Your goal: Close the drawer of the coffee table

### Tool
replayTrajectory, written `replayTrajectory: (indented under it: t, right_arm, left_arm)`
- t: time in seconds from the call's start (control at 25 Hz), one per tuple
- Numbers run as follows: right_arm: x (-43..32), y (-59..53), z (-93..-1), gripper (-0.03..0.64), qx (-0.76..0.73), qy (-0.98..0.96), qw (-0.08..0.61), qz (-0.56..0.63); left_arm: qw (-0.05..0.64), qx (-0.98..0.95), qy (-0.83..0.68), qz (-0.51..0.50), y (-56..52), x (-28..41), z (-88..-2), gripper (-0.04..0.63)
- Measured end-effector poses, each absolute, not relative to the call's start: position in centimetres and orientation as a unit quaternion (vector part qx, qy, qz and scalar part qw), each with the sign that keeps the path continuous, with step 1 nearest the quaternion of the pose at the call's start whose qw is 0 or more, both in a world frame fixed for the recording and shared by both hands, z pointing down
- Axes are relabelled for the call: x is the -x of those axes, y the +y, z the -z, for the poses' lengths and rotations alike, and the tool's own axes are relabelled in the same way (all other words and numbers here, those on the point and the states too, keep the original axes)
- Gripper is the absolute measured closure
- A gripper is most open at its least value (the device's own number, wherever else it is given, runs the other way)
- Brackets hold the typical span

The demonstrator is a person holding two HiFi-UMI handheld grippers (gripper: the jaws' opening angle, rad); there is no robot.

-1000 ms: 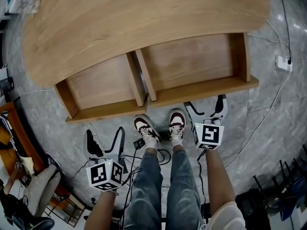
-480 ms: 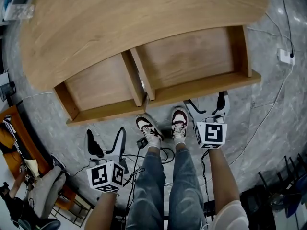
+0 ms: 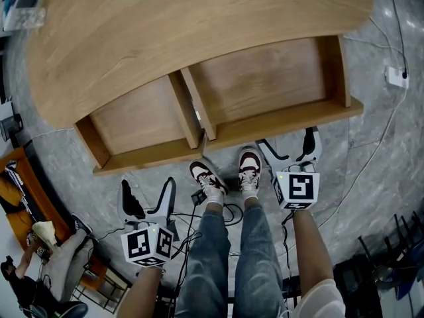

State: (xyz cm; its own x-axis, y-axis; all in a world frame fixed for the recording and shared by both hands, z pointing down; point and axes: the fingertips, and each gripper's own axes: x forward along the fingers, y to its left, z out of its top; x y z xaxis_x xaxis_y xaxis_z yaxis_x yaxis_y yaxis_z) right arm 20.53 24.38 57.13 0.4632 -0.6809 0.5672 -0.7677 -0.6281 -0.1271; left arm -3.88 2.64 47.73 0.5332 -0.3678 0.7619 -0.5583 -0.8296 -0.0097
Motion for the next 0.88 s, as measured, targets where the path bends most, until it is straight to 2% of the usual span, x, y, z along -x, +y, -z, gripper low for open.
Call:
replayTrajectory:
  t: [0.88]
  right_arm:
    - [-21.7, 23.6, -54.4, 0.034, -0.861, -0.429, 0.07, -0.265]
  left_arm:
    - [0.121, -0.869, -0.26, -0.402, 2.6, 3.7, -47.4, 0.061]
